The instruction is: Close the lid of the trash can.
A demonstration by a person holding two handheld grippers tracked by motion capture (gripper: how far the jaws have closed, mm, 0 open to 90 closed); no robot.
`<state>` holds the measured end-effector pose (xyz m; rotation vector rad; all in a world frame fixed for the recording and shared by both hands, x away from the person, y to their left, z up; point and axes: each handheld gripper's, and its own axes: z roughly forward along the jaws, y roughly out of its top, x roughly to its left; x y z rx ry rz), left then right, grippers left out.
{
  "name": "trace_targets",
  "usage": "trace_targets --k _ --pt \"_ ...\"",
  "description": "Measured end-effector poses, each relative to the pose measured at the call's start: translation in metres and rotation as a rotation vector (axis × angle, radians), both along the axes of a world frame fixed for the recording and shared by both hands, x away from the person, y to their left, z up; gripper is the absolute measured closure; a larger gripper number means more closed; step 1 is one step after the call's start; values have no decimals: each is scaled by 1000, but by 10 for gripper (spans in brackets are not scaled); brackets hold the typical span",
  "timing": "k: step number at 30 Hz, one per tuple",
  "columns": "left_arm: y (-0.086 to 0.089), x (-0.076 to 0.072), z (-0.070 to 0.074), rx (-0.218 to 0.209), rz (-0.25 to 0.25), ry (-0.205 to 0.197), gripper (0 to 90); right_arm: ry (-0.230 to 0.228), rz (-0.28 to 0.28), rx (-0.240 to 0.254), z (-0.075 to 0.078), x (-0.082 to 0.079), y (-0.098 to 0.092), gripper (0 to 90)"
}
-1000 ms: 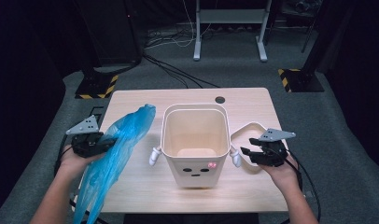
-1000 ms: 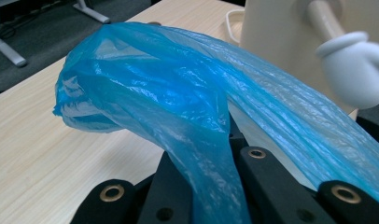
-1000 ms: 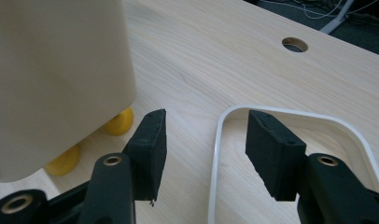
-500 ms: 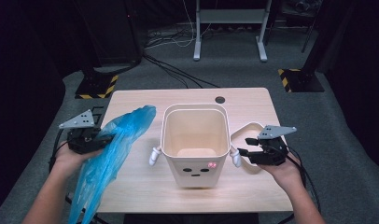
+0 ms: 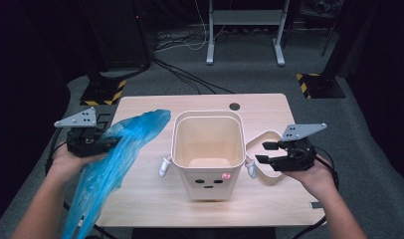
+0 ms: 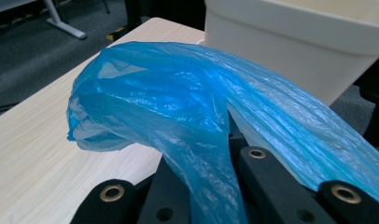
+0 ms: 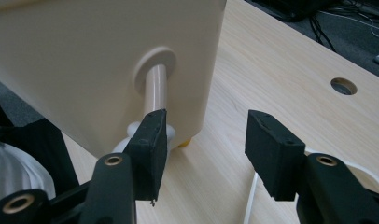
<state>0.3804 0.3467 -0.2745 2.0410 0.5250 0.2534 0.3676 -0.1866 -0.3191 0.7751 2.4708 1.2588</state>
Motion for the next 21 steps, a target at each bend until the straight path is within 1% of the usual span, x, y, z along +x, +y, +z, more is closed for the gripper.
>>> trace_targets --k 1,4,5,6,7,10,14,17,21 --pt "-1 -1 6 -1 -13 -7 868 -2 7 1 5 0 -2 478" --pt "-2 -3 15 3 -30 -10 868 -1 14 6 11 -1 -4 479" --pt "-2 -3 15 3 -30 -10 869 -1 14 6 11 -1 -4 479" --pt "-4 -4 20 6 -42 -14 869 -3 22 11 15 -2 -5 479" --pt "-4 -4 22 7 -47 -15 869 -3 26 15 17 -2 -5 479" --pt "-6 -5 25 14 -55 -15 869 -6 36 22 20 -3 -6 479" --pt "-9 -6 31 14 -80 -10 869 -13 57 42 29 -6 -5 479" --pt "-10 -7 33 16 -86 -10 869 -14 66 44 32 -7 -4 479" --pt "-12 -8 39 6 -104 -5 869 -18 73 53 38 -8 -4 479"
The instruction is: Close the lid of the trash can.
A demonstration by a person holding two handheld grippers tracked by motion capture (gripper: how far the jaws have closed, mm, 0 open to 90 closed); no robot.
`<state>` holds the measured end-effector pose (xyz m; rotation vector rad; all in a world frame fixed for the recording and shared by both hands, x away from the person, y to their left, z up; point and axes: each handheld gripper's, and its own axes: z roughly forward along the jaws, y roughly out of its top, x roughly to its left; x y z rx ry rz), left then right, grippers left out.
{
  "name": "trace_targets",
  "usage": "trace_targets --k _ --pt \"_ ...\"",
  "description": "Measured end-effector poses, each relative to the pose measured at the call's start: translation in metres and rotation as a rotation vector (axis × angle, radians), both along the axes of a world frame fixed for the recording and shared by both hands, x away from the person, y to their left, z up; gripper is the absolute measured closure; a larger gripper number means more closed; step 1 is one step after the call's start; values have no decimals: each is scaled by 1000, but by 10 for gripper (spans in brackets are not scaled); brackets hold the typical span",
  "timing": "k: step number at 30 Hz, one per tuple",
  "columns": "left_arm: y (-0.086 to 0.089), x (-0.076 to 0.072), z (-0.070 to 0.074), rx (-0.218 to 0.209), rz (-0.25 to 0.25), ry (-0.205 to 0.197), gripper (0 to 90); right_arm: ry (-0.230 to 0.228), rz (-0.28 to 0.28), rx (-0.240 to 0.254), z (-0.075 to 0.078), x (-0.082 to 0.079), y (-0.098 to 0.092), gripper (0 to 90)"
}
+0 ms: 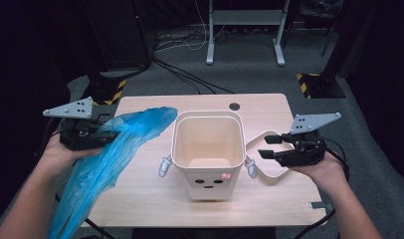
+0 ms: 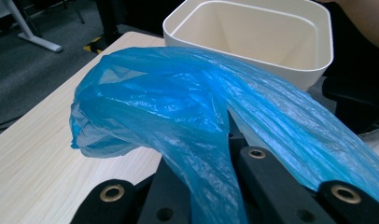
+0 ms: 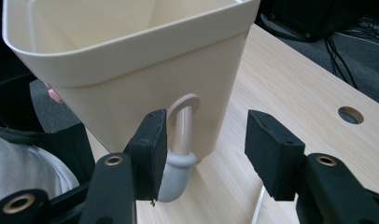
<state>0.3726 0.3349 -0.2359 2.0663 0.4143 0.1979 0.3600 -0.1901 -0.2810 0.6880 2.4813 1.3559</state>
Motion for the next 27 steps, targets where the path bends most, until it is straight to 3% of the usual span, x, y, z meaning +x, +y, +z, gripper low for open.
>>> trace_targets --k 11,19,27 --pt "-8 -6 13 0 -43 -20 870 -27 25 35 10 -2 6 476" --pt "-12 -10 30 -21 -77 -39 871 -44 39 65 18 -1 11 474" --pt "-26 -11 43 1 -122 -58 871 -59 72 67 25 0 24 467"
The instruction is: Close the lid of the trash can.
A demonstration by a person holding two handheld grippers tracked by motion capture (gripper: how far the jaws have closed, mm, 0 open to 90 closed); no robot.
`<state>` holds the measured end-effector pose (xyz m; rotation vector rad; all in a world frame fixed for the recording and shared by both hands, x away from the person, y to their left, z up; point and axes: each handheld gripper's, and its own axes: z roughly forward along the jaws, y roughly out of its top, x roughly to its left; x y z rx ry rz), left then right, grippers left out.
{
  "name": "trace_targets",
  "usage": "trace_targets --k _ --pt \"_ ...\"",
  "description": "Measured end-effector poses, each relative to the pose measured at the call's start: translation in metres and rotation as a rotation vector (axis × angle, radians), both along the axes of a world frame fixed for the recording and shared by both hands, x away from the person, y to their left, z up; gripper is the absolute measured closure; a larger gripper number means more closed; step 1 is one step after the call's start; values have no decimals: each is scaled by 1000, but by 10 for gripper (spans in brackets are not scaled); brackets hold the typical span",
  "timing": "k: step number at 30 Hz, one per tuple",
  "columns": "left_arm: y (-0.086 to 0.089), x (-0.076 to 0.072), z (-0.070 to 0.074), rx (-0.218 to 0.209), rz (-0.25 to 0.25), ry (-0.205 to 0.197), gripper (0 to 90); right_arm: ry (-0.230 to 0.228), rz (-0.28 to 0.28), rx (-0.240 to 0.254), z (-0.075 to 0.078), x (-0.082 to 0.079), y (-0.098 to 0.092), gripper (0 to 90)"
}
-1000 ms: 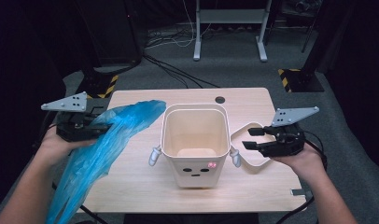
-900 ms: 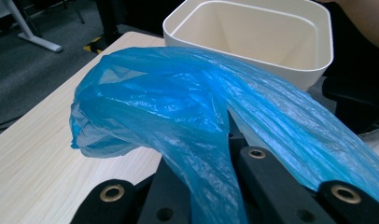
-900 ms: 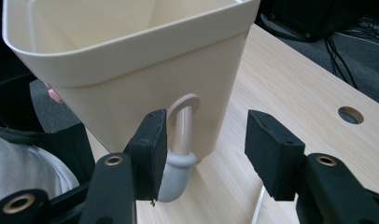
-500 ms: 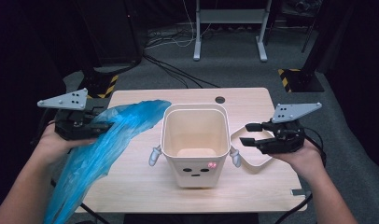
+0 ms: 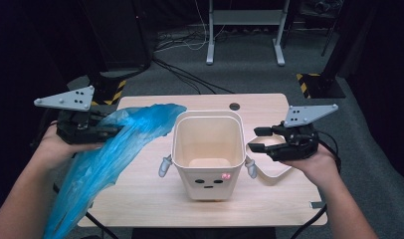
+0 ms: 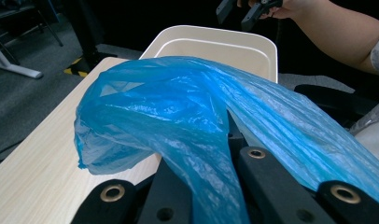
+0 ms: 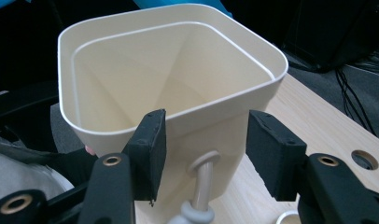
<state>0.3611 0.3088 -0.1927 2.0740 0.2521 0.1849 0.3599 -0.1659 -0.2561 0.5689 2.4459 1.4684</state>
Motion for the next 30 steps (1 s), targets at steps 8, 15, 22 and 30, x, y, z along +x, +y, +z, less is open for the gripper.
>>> trace_targets --k 8,15,22,30 --pt "-8 -7 23 -1 -39 -43 871 -14 3 3 7 1 6 462" --pt "-17 -12 36 -12 -81 -67 871 -18 15 2 10 1 11 462" --pt "-26 -12 43 -12 -112 -68 872 -20 21 -3 11 2 12 461" --pt "-30 -17 57 -15 -134 -87 872 -20 23 -1 13 3 14 461"
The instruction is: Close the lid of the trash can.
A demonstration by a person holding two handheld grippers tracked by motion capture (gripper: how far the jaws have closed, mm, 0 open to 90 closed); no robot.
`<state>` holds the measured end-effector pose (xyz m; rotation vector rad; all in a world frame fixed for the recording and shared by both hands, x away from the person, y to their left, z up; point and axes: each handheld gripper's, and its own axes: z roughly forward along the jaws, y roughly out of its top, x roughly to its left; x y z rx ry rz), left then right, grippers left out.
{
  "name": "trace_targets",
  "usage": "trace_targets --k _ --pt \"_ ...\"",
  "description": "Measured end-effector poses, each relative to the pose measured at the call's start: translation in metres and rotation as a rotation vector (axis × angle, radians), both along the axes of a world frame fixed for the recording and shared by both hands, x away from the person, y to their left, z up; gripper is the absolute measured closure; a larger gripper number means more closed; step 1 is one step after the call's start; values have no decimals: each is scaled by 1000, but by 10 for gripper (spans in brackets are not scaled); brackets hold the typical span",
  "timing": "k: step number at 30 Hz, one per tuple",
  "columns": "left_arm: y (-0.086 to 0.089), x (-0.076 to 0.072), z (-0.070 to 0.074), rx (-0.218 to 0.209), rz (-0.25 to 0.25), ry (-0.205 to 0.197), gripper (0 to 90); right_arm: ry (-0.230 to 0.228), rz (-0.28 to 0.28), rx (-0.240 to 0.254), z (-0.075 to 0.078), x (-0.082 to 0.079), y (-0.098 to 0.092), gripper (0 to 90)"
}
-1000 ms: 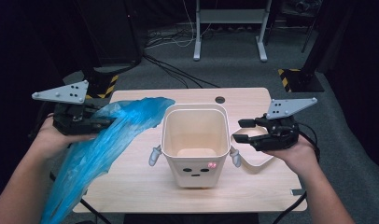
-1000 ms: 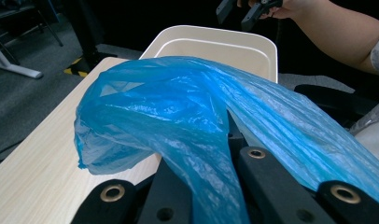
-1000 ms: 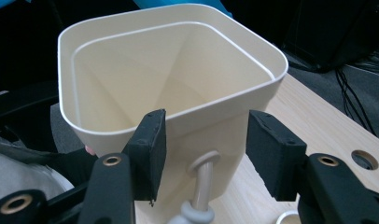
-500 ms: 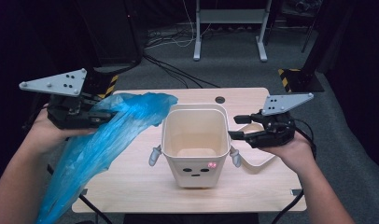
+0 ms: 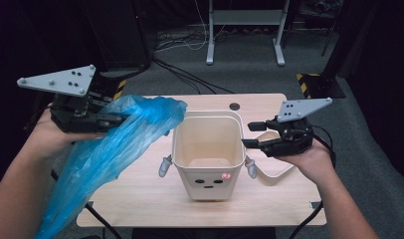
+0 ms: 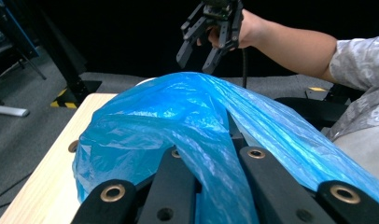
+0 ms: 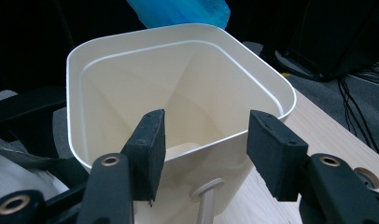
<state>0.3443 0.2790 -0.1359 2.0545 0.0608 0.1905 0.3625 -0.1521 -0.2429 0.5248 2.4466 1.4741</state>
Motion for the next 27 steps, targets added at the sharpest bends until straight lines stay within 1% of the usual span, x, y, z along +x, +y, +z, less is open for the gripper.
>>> trace_targets --k 1,7,10,11,16,27 --pt "0 0 0 0 0 0 872 -3 1 -2 0 0 0 461" --pt "-5 -6 12 -3 -27 -20 872 -6 6 0 1 0 2 460" --pt "-6 -7 14 -4 -33 -25 872 -12 10 1 2 -1 3 458" --pt "-7 -8 17 -6 -40 -33 872 -11 9 1 2 -1 3 457" --pt "-11 -12 24 -7 -55 -43 872 -10 13 3 2 1 6 456" --pt "-15 -23 37 -13 -83 -69 872 -18 46 11 5 4 21 440"
